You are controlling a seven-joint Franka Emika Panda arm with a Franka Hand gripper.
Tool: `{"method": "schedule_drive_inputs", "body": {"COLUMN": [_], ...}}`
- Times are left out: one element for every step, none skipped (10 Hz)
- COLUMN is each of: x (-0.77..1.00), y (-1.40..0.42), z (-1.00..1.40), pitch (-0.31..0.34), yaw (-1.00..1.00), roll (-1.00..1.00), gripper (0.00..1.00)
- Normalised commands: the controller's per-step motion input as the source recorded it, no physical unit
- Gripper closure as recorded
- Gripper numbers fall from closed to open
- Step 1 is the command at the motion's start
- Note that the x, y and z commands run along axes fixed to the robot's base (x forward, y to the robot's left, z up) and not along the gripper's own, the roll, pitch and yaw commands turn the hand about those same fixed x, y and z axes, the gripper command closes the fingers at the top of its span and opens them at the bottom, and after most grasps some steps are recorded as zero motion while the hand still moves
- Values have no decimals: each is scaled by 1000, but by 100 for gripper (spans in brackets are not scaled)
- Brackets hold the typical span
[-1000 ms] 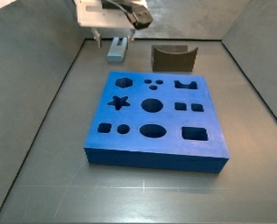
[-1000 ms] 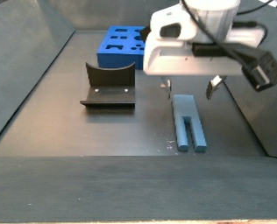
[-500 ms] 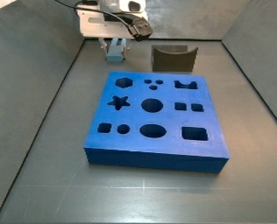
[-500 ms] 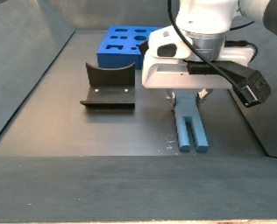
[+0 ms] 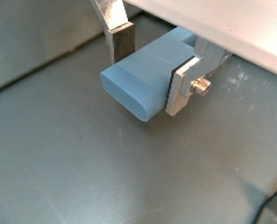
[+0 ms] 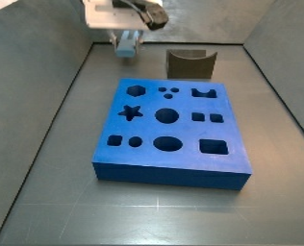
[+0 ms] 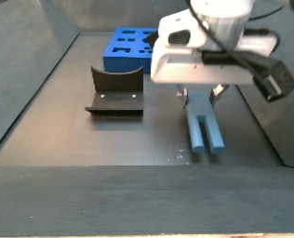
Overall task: Pick up the square-circle object. Move up. Rotate the square-circle object. Place the square-circle object on the fixture. Regrasp the square-circle object. Move to above the board. Insert the square-circle object.
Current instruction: Move up, then place the square-circle object on the fixture.
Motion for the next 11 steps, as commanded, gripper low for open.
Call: {"method": "schedule_drive_inputs", "body": {"x": [-16,-21,-22,0,4,-6,-9,-15,-16,-16,-5], "y": [-5,-6,-5,0,1,-2,-2,-3,-3,-3,1], "z": [577,379,178,1000,1000,1000,1000,1000,1000,948,689], "pitch": [44,40,31,0,0,18,23,30,33,38,49], "yaw": [2,3,3,0,0,0,1,2,3,3,5], "roll": [-11,-10,-7,0,0,-4,-6,-7,-7,-8,-11], "gripper": [100,100,100,100,100,100,100,100,100,100,100]}}
